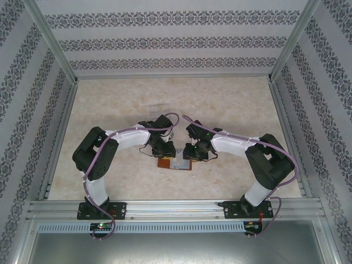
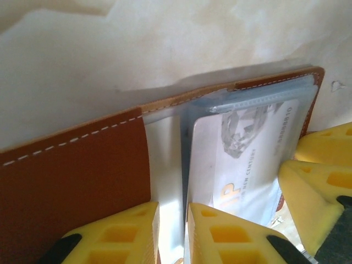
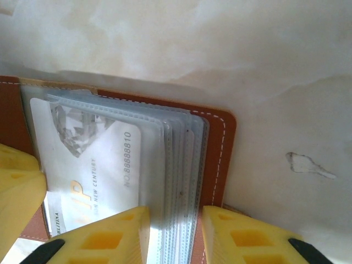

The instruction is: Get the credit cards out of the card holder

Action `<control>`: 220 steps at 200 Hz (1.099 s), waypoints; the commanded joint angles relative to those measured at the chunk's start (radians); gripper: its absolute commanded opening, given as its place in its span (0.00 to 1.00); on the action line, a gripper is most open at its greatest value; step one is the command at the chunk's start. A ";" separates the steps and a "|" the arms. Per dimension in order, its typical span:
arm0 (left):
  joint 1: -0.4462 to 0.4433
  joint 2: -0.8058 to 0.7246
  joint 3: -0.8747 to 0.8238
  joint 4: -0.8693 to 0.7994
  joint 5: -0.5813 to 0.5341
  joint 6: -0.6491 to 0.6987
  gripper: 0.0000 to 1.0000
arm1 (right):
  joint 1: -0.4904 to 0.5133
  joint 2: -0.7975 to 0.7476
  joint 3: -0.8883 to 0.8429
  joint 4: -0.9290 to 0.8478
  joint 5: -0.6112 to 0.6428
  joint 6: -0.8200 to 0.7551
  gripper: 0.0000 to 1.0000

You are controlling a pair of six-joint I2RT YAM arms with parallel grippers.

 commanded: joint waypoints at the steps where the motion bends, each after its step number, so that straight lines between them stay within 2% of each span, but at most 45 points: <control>1: 0.017 -0.024 -0.040 0.090 0.055 -0.049 0.22 | -0.009 0.002 -0.024 -0.040 0.032 0.013 0.31; 42: 0.042 -0.025 -0.106 0.225 0.149 -0.109 0.22 | -0.009 0.006 -0.023 -0.040 0.029 0.012 0.31; 86: 0.057 -0.028 -0.094 0.128 0.079 -0.065 0.20 | -0.007 0.006 -0.024 -0.039 0.029 0.014 0.31; 146: 0.070 -0.084 -0.145 0.252 0.115 -0.115 0.18 | -0.008 0.007 -0.018 -0.044 0.028 0.013 0.31; 190: 0.080 -0.069 -0.195 0.399 0.214 -0.182 0.18 | -0.007 0.002 -0.021 -0.047 0.029 0.011 0.31; 220: 0.080 -0.038 -0.201 0.413 0.239 -0.184 0.17 | -0.006 0.005 -0.023 -0.045 0.028 0.014 0.31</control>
